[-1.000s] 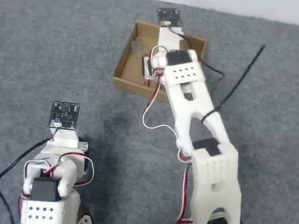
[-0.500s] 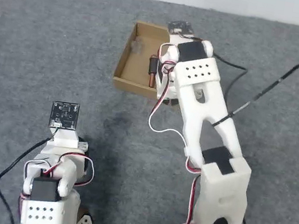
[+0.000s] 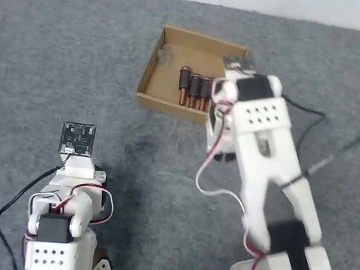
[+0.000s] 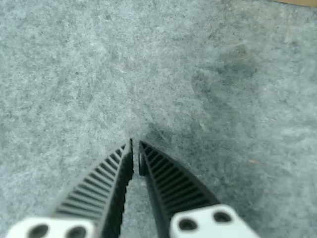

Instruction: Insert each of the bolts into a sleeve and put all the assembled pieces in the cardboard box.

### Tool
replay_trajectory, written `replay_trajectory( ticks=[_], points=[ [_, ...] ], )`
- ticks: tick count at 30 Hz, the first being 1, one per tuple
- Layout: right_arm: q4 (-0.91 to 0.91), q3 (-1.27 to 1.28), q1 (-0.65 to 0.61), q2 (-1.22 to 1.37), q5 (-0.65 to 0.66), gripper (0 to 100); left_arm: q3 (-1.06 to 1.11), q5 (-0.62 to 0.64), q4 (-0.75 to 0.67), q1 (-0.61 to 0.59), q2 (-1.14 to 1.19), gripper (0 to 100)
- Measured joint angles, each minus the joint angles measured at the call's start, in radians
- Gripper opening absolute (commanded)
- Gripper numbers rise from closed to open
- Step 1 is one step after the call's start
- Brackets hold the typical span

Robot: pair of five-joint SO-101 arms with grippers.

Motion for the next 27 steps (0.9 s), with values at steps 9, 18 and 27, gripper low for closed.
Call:
replay_trajectory(
  ticks=[9, 18, 27],
  points=[
    [0.0, 0.319, 0.233, -0.298, 0.0, 0.7, 0.0, 0.0, 0.0, 0.0, 0.0, 2],
    [-0.034, 0.578, 0.393, -0.623, 0.069, 0.7, 0.0, 0.0, 0.0, 0.002, 0.0, 2],
    [-0.186, 0.821, 0.428, -0.913, 0.221, 0.6, 0.0, 0.0, 0.0, 0.002, 0.0, 2]
  ],
)
